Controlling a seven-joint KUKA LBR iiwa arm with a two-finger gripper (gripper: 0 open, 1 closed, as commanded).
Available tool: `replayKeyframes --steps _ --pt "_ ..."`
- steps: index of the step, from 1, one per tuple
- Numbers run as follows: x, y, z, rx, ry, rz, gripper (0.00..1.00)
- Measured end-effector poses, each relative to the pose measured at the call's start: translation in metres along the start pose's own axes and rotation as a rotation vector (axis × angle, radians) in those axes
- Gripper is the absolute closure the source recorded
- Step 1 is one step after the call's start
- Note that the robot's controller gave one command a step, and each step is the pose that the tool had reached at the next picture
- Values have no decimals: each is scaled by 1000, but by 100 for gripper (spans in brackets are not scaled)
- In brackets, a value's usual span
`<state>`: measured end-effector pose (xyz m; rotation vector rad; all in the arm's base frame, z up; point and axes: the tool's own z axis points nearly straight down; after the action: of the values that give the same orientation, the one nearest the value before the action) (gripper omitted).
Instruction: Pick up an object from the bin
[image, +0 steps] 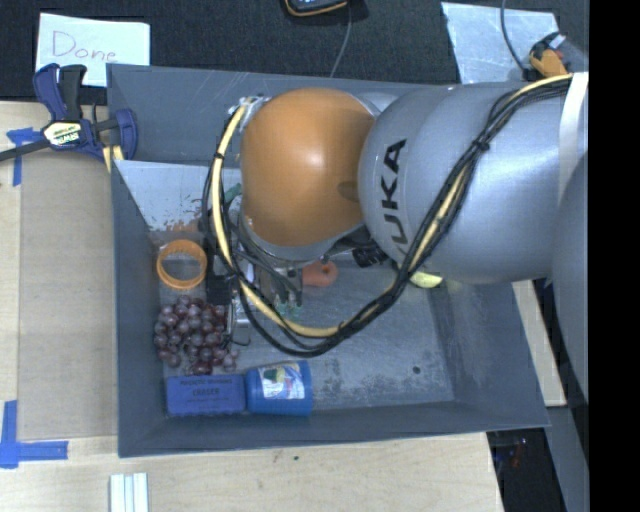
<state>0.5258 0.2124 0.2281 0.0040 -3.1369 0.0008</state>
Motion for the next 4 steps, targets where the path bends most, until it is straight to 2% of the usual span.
replayKeyframes --steps 1,2,3,4 --pt "-2 -1 -4 -1 -7 4 0" --pt "-49 12 137 -2 -11 -119 0" --pt "-50 26 69 -7 -31 -157 0" --pt "-54 18 157 -8 -13 -132 0"
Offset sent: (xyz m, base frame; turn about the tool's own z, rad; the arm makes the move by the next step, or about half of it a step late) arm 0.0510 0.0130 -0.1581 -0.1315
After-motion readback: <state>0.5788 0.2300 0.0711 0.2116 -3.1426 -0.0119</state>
